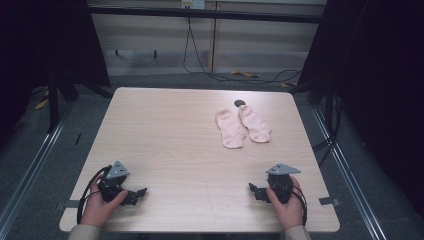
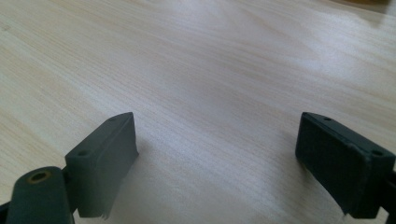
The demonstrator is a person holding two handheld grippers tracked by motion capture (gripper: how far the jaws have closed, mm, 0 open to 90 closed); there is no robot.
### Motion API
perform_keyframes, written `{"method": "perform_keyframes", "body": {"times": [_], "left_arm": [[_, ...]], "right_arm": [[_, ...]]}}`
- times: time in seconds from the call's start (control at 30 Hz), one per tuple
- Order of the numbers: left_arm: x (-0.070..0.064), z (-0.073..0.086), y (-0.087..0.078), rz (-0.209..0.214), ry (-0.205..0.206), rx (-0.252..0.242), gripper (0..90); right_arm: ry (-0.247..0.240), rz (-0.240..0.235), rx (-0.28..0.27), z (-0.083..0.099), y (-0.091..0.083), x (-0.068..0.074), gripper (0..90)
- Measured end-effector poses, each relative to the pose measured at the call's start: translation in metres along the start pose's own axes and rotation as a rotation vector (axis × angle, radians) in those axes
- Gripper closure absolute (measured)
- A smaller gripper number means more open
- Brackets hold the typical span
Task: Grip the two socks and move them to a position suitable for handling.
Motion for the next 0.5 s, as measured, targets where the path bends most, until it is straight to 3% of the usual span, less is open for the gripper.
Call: {"method": "perform_keyframes", "body": {"times": [0.5], "left_arm": [[-0.0001, -0.0002, 0.0002, 0.000, -0.003, -0.003, 0.5]], "right_arm": [[-0.001, 0.001, -0.002, -0.0001, 0.0001, -0.0002, 12.1]]}}
Point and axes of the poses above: each handheld gripper's, and its own axes: y roughly forward along the jaws, z roughly out of its underside, x roughly to its left, the point moved 6 cm from there along y, roughly forward along the jaws, and after that the axes turned 4 degrees about y, right-handed, at the moved point
